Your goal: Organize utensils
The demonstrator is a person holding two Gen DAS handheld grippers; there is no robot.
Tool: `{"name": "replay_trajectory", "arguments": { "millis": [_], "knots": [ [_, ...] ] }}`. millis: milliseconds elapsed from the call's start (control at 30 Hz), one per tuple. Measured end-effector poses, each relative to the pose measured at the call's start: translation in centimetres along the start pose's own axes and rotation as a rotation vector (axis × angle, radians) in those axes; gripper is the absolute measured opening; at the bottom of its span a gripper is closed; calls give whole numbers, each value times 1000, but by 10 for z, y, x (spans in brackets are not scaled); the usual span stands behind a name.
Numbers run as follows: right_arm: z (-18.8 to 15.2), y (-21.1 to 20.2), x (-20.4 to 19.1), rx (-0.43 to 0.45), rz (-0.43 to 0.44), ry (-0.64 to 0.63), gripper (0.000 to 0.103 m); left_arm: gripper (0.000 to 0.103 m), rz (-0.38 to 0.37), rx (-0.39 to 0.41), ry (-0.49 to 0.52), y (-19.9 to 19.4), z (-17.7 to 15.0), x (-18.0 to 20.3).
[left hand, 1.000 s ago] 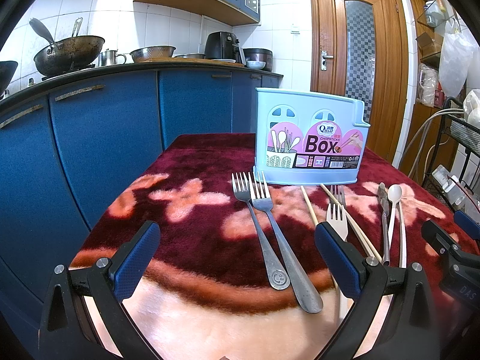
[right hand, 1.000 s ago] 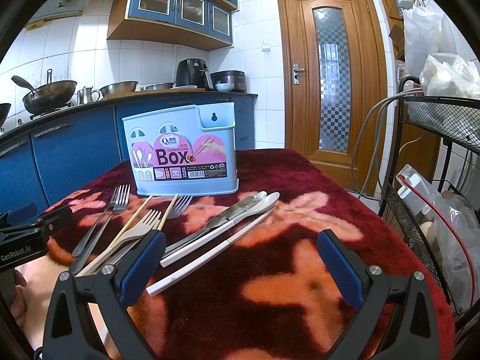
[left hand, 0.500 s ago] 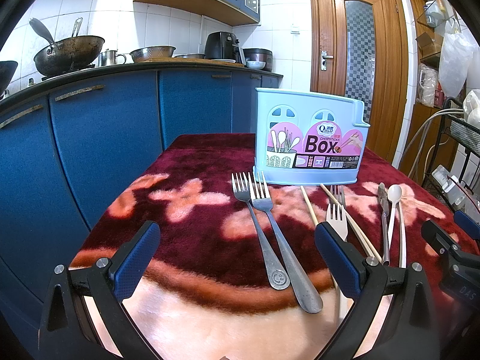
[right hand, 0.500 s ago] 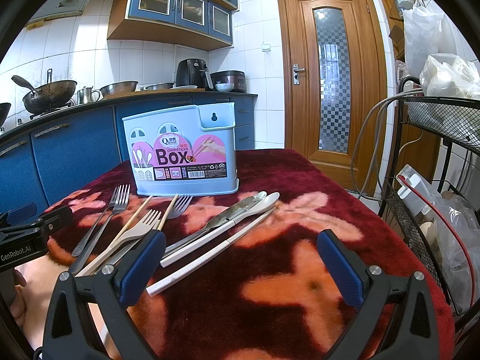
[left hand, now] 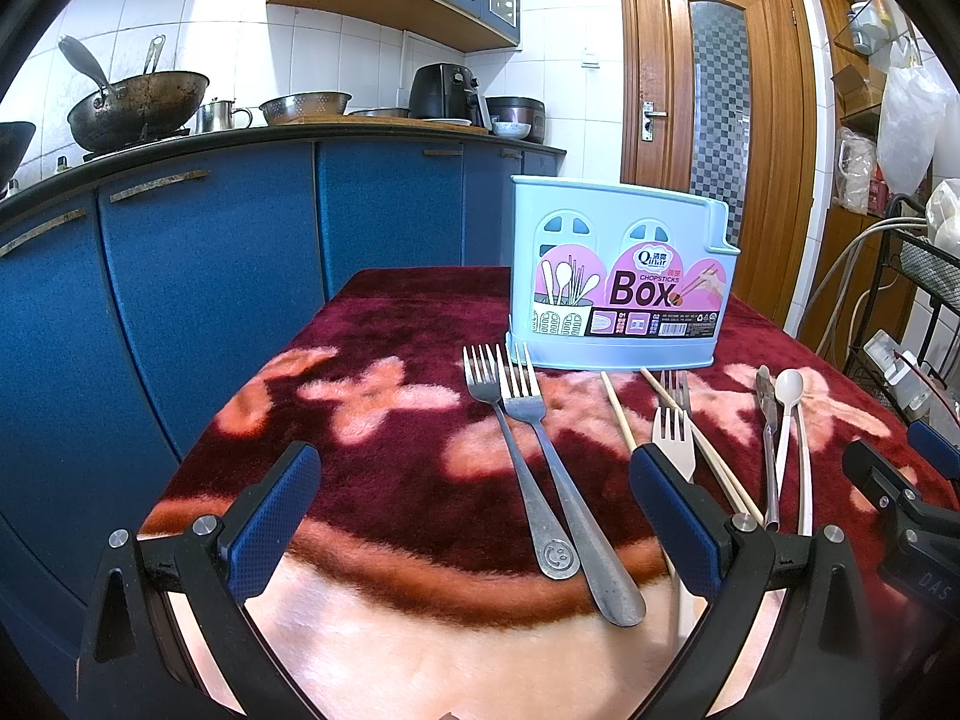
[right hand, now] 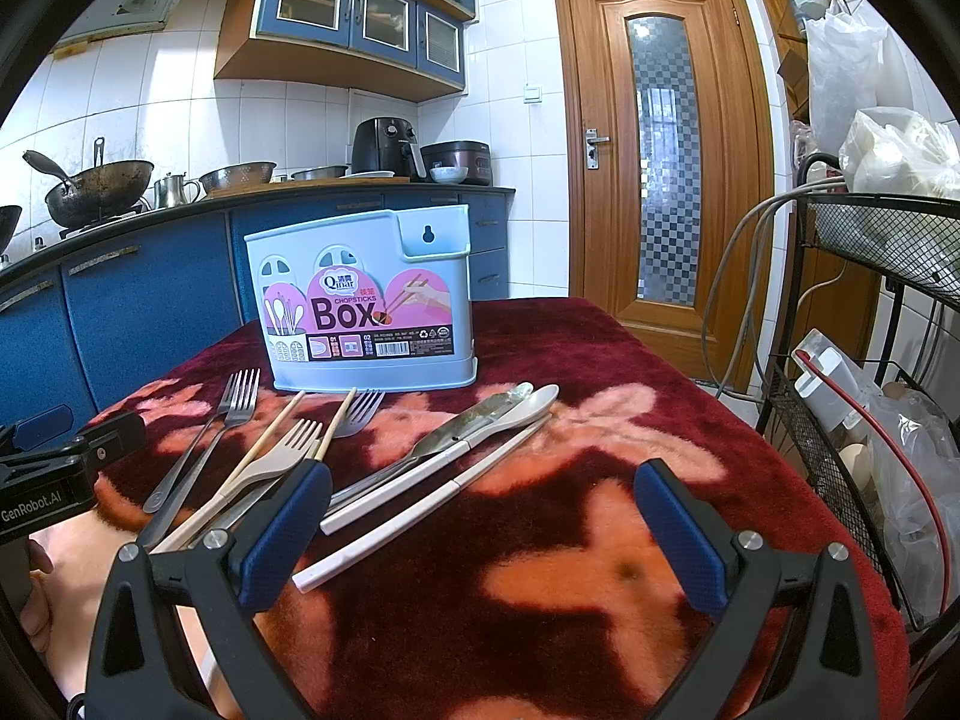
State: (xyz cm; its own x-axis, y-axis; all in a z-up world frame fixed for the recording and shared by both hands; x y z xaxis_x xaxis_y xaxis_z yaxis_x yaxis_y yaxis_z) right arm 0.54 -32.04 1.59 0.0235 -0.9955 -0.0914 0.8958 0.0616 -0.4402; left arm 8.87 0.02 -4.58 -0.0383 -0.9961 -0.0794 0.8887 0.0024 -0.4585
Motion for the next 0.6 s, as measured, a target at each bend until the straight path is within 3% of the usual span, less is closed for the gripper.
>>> {"name": "replay_trajectory", "arguments": {
  "millis": [600],
  "knots": [
    [-2,0,-3,-4,1,0,103,103,-2,-2,-1,0,0,0]
  ]
}}
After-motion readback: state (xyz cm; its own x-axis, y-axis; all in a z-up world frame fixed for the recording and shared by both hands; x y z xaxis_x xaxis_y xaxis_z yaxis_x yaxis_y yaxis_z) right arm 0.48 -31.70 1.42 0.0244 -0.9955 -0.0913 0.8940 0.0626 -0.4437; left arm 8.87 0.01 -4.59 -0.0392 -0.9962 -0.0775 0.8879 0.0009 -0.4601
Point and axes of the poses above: each gripper's, at about its wrist camera, not at the fingertips, and y roughly the way its jaws point, x to its right, z to its top, the point moved 10 cm from there along y, roughly the way its jaws point, and after that the axes turned 7 degrees about y, right-handed, at the moved point
